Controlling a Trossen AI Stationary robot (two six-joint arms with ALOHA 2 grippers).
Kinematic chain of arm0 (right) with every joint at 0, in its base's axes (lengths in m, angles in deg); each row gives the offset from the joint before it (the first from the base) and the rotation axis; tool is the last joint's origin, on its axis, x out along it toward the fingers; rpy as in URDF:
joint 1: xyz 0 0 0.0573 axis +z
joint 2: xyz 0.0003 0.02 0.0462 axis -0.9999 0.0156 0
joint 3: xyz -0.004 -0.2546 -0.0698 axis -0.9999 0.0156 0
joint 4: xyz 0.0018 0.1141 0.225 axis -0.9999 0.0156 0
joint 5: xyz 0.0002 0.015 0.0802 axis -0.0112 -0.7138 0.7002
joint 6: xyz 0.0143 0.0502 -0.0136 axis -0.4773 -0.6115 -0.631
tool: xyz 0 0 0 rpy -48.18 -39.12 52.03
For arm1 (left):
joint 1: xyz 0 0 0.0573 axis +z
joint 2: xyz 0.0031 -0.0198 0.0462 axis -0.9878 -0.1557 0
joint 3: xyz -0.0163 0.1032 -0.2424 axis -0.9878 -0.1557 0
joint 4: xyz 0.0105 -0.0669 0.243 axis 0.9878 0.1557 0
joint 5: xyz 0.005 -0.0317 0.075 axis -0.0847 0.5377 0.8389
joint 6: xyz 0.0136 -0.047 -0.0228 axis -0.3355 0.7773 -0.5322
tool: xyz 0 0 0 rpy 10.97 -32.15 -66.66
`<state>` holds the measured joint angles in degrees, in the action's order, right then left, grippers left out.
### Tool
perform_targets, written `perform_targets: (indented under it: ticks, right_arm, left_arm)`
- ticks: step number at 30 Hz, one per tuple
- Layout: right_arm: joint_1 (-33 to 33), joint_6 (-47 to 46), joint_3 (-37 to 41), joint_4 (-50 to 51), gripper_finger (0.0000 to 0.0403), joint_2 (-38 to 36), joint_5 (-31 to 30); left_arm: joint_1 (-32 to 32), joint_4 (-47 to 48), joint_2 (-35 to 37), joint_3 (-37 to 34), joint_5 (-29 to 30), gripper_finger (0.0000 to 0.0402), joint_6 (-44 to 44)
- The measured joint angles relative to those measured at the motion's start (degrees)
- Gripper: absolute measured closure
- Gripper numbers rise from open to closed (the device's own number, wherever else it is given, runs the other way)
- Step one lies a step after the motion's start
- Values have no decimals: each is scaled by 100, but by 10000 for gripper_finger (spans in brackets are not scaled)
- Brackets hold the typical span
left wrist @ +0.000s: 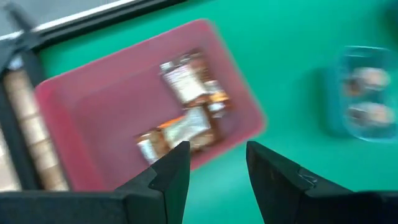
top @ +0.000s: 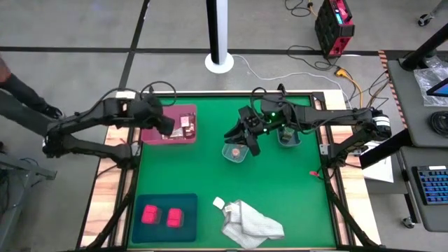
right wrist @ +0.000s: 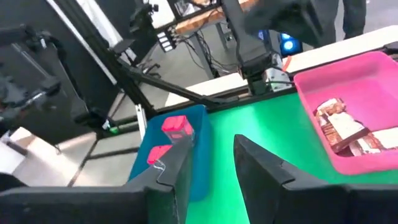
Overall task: Sort spices by type
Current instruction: Return to Home Position
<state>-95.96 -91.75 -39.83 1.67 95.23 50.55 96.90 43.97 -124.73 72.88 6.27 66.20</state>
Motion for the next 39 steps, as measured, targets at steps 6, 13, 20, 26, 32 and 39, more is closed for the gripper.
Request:
perform_targets:
  ticks: [6, 13, 20, 26, 32, 39]
  right_arm:
    - [4, -999, -2, -19, 310, -7, 10]
    - [226, 406, -2, -529, 325, -19, 59]
    - [514, 1493, -2, -745, 335, -150, 36]
    - [474, 2313, 52, -768, 323, -318, -41]
    - [456, 2669, 481, -768, 309, -659, -25]
    - [367, 2689, 1354, -1835, 300, -1206, -170]
  left_arm:
    - [-1134, -116, -53, 740, 161, 260, 564]
    - [-3569, -695, 100, 645, 3278, 260, 694]
    - [-5364, -1417, 279, 243, 4211, 260, 763]
    - [-5672, -1428, 693, -358, 5106, 260, 796]
    - [-5669, -2692, 1368, -1388, 5038, 261, 376]
    - [-5377, -7411, 1728, -2644, 3624, 261, -3594]
